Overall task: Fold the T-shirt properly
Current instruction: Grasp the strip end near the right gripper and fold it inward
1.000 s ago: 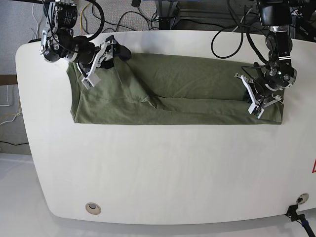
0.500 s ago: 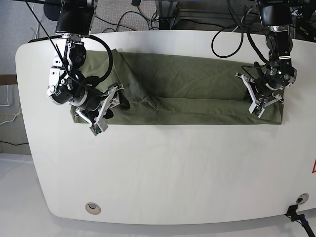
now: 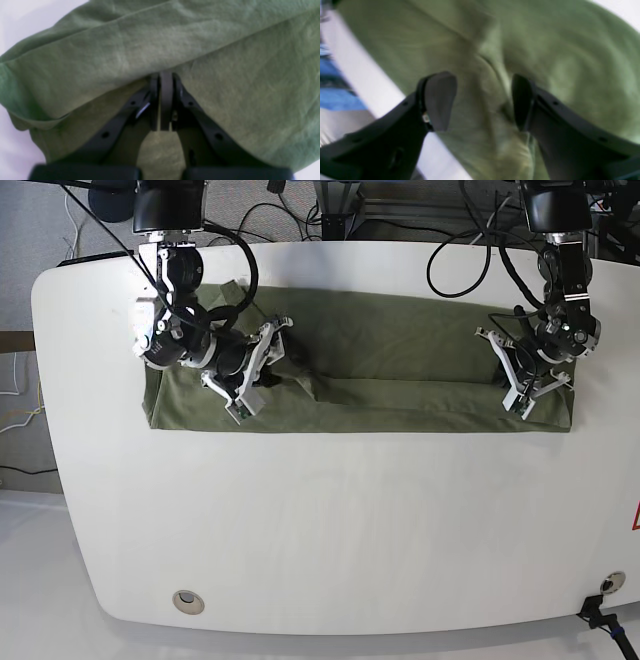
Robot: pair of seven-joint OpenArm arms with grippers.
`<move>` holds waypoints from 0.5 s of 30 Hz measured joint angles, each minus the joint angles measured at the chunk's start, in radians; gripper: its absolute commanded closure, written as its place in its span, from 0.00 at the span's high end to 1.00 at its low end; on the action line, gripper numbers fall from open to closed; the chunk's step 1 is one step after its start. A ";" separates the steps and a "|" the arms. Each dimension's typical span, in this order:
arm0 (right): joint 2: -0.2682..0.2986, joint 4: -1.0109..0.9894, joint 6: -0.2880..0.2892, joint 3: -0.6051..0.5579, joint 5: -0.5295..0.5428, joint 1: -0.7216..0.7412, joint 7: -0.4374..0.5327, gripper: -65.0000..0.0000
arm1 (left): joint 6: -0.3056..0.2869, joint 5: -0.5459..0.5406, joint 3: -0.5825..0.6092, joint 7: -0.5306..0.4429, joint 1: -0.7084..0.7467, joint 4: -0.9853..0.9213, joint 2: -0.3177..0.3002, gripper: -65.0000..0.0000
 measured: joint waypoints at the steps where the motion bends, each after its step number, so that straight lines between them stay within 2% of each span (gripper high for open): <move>1: 0.002 0.013 -0.001 -0.002 0.015 -0.007 0.001 0.42 | 0.002 0.000 0.000 0.000 0.001 0.000 0.000 0.00; 4: 0.015 0.030 -0.011 -0.042 0.095 -0.019 -0.015 0.33 | 0.003 0.002 0.000 0.000 -0.003 -0.001 0.001 0.00; 7: 0.002 0.035 -0.010 -0.067 0.145 -0.037 -0.063 0.33 | 0.003 0.000 0.000 0.000 -0.002 -0.001 0.000 0.00; 12: 0.009 0.035 -0.014 -0.073 0.211 -0.092 -0.077 0.33 | 0.003 0.000 0.000 0.000 -0.003 -0.001 0.001 0.00; 15: 0.010 0.036 -0.013 -0.144 0.257 -0.102 -0.080 0.33 | 0.003 0.000 0.000 0.000 -0.003 -0.001 0.000 0.00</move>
